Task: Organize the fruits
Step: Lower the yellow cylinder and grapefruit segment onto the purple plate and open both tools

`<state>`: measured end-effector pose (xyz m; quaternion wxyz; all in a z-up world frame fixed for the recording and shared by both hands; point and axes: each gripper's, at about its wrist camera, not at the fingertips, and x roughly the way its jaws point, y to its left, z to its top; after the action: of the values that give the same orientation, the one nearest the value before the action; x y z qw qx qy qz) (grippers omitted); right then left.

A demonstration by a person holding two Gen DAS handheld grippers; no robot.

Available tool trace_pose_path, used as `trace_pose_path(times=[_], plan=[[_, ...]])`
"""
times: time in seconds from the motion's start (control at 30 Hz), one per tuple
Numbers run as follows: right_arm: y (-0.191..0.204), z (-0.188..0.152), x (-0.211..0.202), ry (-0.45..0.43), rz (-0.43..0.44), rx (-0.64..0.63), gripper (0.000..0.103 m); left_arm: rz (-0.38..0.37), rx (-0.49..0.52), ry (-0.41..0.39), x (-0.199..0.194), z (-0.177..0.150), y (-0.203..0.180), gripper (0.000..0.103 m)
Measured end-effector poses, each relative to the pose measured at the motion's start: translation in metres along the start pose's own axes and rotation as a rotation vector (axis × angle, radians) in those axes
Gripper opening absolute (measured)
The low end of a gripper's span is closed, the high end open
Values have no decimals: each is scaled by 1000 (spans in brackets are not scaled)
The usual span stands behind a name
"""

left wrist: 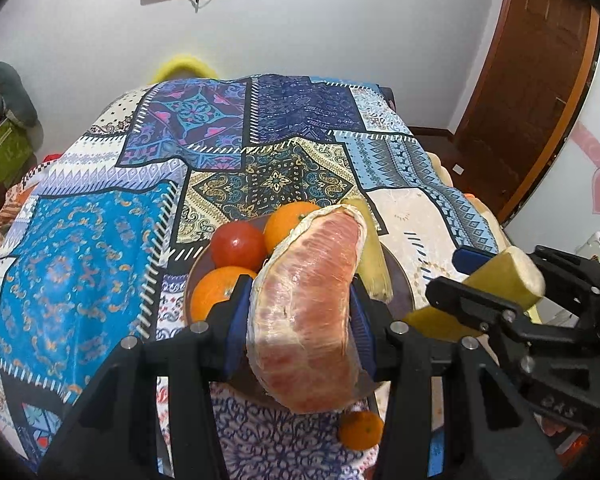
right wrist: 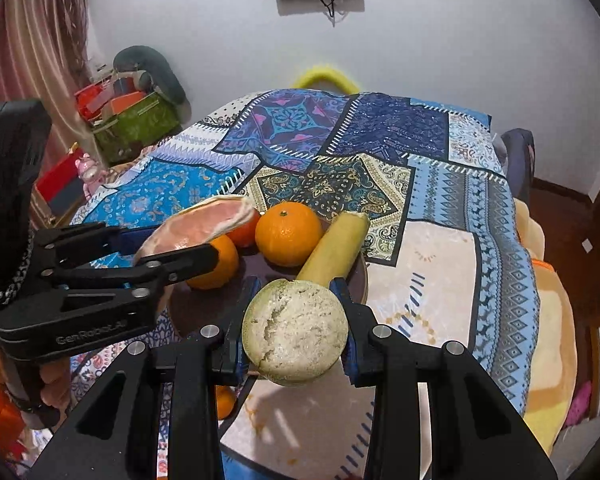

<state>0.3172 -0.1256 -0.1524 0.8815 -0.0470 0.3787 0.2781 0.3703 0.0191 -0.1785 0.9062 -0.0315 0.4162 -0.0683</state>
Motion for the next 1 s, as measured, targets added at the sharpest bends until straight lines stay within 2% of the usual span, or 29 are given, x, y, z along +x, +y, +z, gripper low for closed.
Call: trace_pose_path(times=[0.33,0.53,0.87,1.0], plan=[[-6,3,2,-10,6,4,32,34,3,37,29,1,-1,46],[-6,7,5,-12,6,3,33,63,36,-4,17,1,-1,52],[4,21,22,15,32,-4,32,99,-22,-15,-7,-13,34,53],[17,27,38,32,0,-45,33,92,-34,-9,-16,-21,48,53]])
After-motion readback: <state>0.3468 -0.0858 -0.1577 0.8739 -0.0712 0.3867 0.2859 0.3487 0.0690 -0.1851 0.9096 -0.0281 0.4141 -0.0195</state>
